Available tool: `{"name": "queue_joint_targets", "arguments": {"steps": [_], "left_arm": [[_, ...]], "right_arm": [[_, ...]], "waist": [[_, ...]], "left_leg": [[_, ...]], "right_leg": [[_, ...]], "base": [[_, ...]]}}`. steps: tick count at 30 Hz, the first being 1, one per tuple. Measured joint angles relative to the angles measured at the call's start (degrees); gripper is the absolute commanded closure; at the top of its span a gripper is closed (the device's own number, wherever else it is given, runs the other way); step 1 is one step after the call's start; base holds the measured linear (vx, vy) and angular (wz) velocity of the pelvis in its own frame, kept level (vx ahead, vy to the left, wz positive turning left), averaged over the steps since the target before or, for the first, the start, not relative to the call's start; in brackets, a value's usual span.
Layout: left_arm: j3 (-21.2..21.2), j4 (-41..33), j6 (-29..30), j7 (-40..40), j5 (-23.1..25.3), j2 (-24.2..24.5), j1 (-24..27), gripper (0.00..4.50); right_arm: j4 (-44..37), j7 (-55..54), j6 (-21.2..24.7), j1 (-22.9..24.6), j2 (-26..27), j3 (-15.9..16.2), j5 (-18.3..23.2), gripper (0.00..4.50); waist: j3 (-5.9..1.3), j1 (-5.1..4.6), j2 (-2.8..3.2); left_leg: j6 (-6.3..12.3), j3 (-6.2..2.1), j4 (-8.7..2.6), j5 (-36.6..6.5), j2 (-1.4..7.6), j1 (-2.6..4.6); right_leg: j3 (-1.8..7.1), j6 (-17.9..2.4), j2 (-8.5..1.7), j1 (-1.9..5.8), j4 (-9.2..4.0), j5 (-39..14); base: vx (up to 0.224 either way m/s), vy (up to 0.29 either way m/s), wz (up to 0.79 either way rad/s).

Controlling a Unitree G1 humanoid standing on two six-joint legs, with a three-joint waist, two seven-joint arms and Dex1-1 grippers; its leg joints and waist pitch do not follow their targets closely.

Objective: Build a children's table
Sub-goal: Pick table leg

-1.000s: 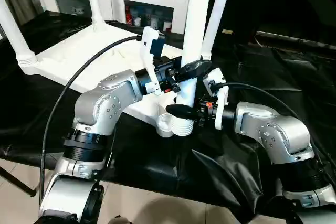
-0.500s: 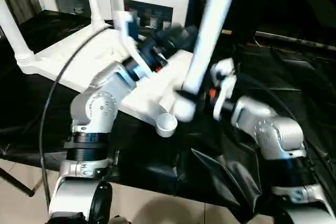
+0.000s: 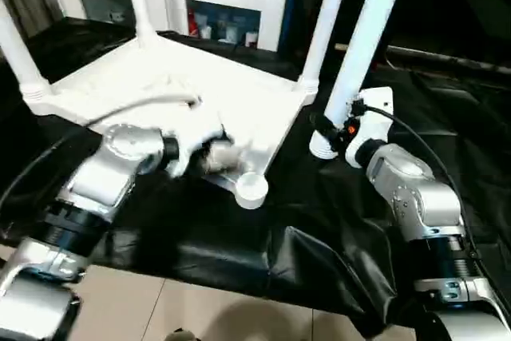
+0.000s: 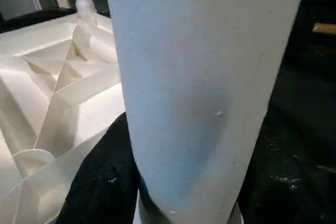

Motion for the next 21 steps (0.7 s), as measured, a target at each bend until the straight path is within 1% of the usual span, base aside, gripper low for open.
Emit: {"name": "queue_joint_targets", "arguments": {"steps": [2, 5, 8, 11, 16, 19, 21], "left_arm": [[-2.57, 5.55, -3.7, 0.08, 4.44, -0.21, -1.47, 0.58], [-5.07, 11.87, -7.51, 1.79, 9.28, -0.39, -3.02, 0.62], [-6.04, 17.45, -10.3, 5.14, 11.53, -2.15, -4.65, 0.62], [-6.15, 21.09, -12.3, 6.12, 12.12, -3.93, -5.5, 0.62], [-5.5, 27.84, -15.58, 6.45, 12.67, -7.21, -7.6, 0.62], [-4.87, 31.57, -16.63, 3.23, 12.15, -8.79, -8.94, 0.62], [-4.95, 31.88, -16.59, -0.04, 11.71, -8.82, -9.0, 0.98]], "right_arm": [[-0.02, 0.04, -0.45, 0.0, 0.13, 0.0, -0.14, 2.57], [-0.02, 0.13, -0.5, 0.11, 0.47, 0.03, -0.6, 2.57], [-0.23, 0.26, -0.5, 0.67, 0.55, 0.13, -0.62, 2.57], [-0.49, 0.35, -0.49, 1.1, 0.7, 0.54, -0.62, 2.57], [-0.61, 0.74, -0.47, 1.27, 0.72, 0.66, -0.65, 2.57], [-0.62, 1.57, -0.47, 1.29, 0.72, 0.85, -0.67, 2.57], [-0.61, 1.75, -0.47, 1.29, 0.72, 1.07, -0.69, 2.57]], "waist": [[-0.04, -0.03, 0.21], [-0.02, -0.12, 0.47], [-0.01, 0.06, 0.54], [-0.04, 0.05, 0.72], [-0.05, 0.03, 0.74], [-0.06, 0.18, 0.77], [-0.06, 0.24, 0.78]], "left_leg": [[0.0, 0.0, 0.0, 0.0, -0.01, 0.03], [-0.03, -0.02, 0.0, 0.02, -0.01, 0.06], [-0.04, -0.04, -0.01, 0.02, 0.0, 0.03], [-0.04, -0.03, 0.0, 0.02, -0.01, 0.03], [-0.04, -0.02, 0.0, 0.02, 0.0, 0.02], [-0.03, -0.02, 0.0, 0.02, -0.02, 0.02], [-0.03, -0.02, 0.0, 0.02, -0.01, 0.03]], "right_leg": [[0.0, -0.03, 0.0, 0.02, 0.01, 0.04], [-0.01, 0.01, 0.01, 0.02, 0.02, 0.06], [-0.02, -0.04, 0.0, 0.02, 0.04, 0.1], [0.0, -0.14, 0.0, 0.02, 0.01, 0.17], [-0.01, -0.14, 0.0, 0.01, 0.0, 0.16], [0.0, -0.14, -0.02, 0.02, -0.03, 0.16], [-0.01, -0.14, -0.02, 0.03, -0.03, 0.16]], "base": [[0.0, 0.0, 0.0], [0.0, 0.0, 0.0], [0.0, 0.0, 0.0], [0.0, 0.0, 0.0], [0.0, 0.0, 0.0], [0.0, 0.0, 0.0], [0.0, 0.0, 0.0]]}}
